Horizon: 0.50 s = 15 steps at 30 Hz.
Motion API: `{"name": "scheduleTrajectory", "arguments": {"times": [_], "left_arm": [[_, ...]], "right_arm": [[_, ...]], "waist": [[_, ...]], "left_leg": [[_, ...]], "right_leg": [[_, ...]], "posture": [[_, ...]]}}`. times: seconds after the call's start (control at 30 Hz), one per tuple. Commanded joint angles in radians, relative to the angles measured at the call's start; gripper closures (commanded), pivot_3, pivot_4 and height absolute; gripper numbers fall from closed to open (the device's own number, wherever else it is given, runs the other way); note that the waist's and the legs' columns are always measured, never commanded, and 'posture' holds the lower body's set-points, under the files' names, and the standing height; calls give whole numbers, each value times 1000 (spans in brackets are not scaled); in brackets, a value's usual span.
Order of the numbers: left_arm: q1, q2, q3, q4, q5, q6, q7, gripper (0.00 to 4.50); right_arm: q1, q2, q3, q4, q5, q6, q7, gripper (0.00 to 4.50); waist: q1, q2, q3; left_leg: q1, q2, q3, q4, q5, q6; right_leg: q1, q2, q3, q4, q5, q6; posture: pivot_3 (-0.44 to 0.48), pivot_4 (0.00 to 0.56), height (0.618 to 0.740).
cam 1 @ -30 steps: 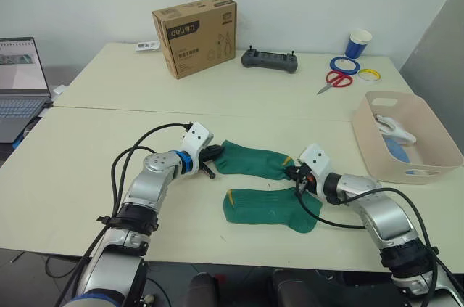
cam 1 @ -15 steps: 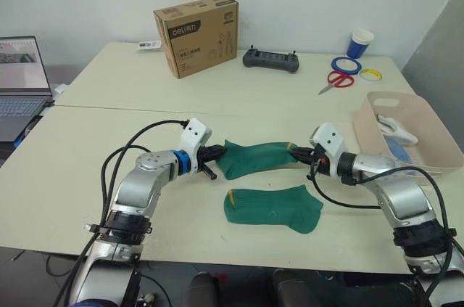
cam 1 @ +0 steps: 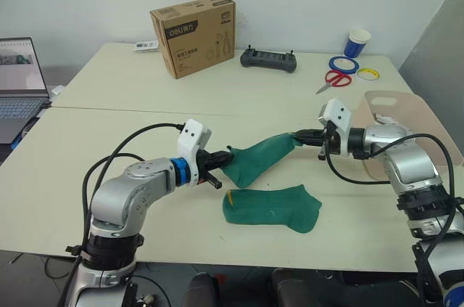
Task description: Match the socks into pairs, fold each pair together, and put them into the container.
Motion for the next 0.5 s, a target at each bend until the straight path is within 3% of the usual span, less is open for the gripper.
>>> {"name": "scheduleTrajectory", "arguments": {"times": [0.03, 0.33, 0.5], "left_arm": [[11, 41, 24, -37, -70, -9, -60, 4500], [32, 69, -52, -26, -155, -5, -126, 4500], [74, 2, -119, 19, -134, -33, -73, 4500]], "right_arm": [[-26, -1, -13, -7, -2, -29, 15, 4480], [-21, 25, -4, 2, -21, -51, 1, 4480], [-8, 69, 22, 58, -73, -111, -30, 4480]], "waist": [[0, 0, 0], [-1, 0, 0], [-1, 0, 0]], "left_leg": [[0, 0, 0, 0, 0, 0], [0, 0, 0, 0, 0, 0], [0, 0, 0, 0, 0, 0]], "right_leg": [[0, 0, 0, 0, 0, 0], [0, 0, 0, 0, 0, 1], [0, 0, 0, 0, 0, 0]], "posture": [[0, 150, 740], [0, 150, 740], [0, 150, 740]]}}
